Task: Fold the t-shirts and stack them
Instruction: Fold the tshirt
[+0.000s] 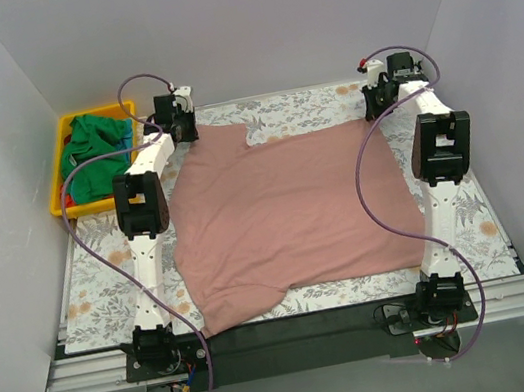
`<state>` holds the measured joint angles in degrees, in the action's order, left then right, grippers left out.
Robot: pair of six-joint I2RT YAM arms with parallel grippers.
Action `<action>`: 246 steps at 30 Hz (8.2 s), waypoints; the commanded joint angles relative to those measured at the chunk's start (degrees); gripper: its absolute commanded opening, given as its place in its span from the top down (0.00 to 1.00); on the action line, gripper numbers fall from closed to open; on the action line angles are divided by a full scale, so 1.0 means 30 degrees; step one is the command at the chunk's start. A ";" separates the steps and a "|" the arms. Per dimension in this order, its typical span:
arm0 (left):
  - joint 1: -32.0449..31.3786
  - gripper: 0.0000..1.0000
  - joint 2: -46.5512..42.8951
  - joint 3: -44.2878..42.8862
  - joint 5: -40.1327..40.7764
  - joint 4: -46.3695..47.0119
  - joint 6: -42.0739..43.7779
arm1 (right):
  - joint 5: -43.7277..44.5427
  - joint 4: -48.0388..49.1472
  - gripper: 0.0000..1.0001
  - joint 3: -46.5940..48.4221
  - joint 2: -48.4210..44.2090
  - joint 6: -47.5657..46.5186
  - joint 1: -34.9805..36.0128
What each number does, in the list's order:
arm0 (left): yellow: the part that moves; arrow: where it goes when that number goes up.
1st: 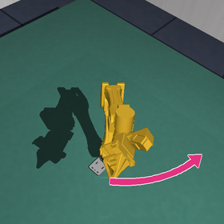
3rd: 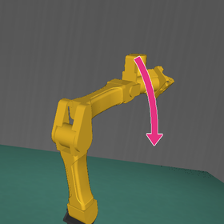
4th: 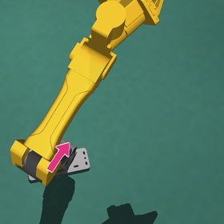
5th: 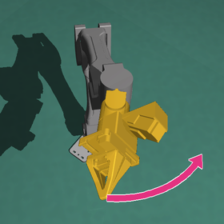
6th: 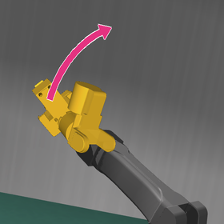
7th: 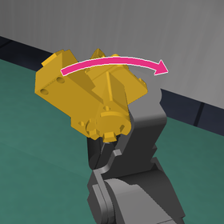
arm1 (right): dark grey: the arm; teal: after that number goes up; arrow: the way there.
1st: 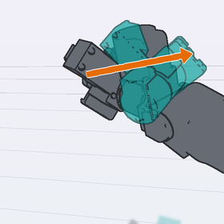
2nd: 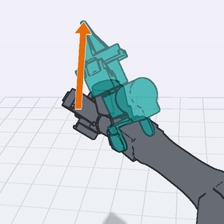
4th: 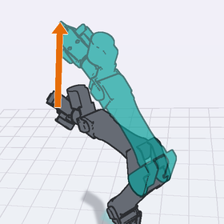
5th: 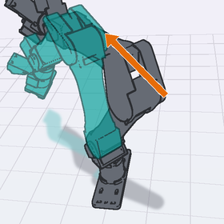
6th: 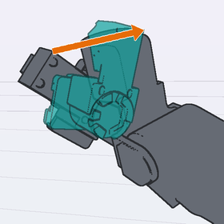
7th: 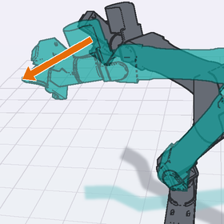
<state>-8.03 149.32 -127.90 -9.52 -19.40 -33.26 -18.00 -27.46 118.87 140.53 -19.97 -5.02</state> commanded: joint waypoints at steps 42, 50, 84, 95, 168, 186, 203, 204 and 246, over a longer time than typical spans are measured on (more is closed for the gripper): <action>0.0626 1.00 -1.5843 1.4884 -0.3946 0.3800 0.1329 | -0.1910 -0.0103 0.99 -0.6017 -0.8228 -0.1898 -0.0964; 0.0656 1.00 -1.8920 1.7581 -0.4152 0.3450 0.1563 | -0.2379 -0.0395 0.99 -0.7688 -0.9400 -0.2426 -0.1404; 0.0510 1.00 -2.7329 2.7307 -0.3829 -0.1004 0.2120 | -0.2379 -0.1773 0.99 -1.1439 -1.0574 -0.5239 -0.2078; 0.0188 1.00 -2.6540 2.8598 -0.3565 -0.1502 0.2999 | -0.2233 -0.2241 0.99 -1.2406 -1.0339 -0.6175 -0.2078; -0.6844 0.57 -2.1204 2.2243 -0.9630 -0.9346 0.6042 | -0.1324 -0.5699 0.78 -1.1850 -1.0427 -0.6528 -0.1814; -0.3856 0.56 -2.0419 2.3617 -0.3919 -0.5985 0.3936 | 0.0020 -0.5787 0.78 -1.2053 -0.9549 -0.6820 -0.1551; -0.0897 0.58 -2.0825 2.2069 -0.4591 -0.7159 0.3030 | 0.1053 -0.6666 0.93 -1.0916 -1.1008 -0.7324 -0.1463; -0.0897 0.58 -2.0740 2.1805 -0.4591 -0.7099 0.2854 | 0.0091 -0.6695 0.90 -1.0767 -1.1158 -0.7058 -0.1463; 0.1564 0.45 -1.7830 1.6107 -0.9918 -0.7887 0.3957 | 0.1487 -0.6020 0.60 -0.9261 -1.1709 -0.8019 0.0997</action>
<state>-2.94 107.31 -88.05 -31.51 -38.13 -28.73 -12.36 -43.66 99.15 112.57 -37.95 -3.70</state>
